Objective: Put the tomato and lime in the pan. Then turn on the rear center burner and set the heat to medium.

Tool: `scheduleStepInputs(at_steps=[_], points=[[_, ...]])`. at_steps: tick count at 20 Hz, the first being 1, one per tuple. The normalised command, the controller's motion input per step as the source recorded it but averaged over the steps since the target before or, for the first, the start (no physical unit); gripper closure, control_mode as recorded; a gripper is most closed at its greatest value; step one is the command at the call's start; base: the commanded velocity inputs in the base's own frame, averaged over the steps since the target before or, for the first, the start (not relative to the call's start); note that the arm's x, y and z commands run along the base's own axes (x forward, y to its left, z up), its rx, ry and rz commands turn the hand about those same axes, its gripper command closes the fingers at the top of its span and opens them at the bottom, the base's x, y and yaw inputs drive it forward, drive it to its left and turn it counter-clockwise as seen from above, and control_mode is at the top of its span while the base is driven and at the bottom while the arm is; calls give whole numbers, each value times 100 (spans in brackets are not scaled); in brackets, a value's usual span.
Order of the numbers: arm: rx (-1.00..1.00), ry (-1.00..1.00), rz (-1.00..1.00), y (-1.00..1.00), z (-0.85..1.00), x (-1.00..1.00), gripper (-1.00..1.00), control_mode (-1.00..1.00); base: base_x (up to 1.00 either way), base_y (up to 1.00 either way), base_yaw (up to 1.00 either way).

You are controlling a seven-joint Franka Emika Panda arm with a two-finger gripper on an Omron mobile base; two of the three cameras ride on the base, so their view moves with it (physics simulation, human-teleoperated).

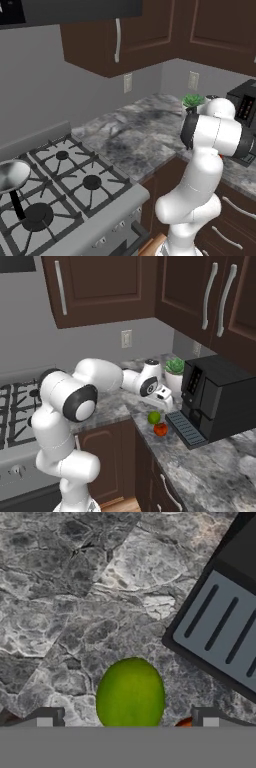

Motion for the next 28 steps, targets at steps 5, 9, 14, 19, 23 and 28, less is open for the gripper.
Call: scheduleStepInputs(at_steps=[5,9,14,19,23,28], points=[[1,3,0,0,-23,-3,-100,-100,0,0,0],[0,1,0,2,-14,-3,-100,-100,0,0,0],[0,1,0,2,-18,-1,-100,-100,0,0,0],[0,2,0,0,-30,0,-100,-100,0,0,0],[0,6,0,0,-34,0,-100,-100,0,0,0],[0,4,0,0,-1,0,100,-100,0,0,0]])
